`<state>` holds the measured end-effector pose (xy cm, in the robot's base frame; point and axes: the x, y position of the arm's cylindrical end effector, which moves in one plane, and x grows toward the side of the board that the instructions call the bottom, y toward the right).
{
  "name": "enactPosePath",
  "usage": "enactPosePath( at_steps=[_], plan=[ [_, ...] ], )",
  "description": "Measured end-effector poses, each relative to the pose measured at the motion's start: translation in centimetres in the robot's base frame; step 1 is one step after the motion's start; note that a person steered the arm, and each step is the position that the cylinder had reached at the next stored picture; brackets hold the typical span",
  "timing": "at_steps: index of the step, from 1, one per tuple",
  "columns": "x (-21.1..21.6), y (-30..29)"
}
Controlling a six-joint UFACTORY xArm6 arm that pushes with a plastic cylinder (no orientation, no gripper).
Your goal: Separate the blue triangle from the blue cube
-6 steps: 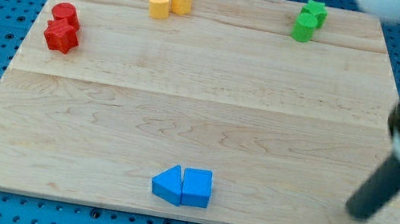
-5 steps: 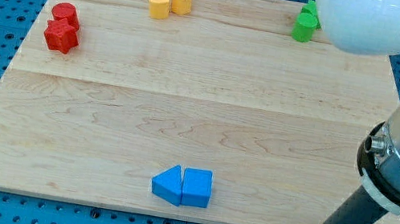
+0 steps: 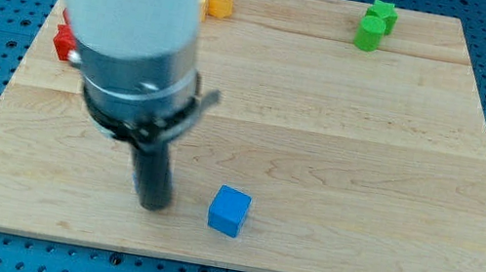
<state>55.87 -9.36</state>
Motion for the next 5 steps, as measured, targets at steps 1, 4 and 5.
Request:
enactPosePath(
  at_steps=[1, 4, 5],
  plan=[
    [-3.3, -2.0],
    [-12.3, -4.5],
    [-9.8, 2.2]
  ],
)
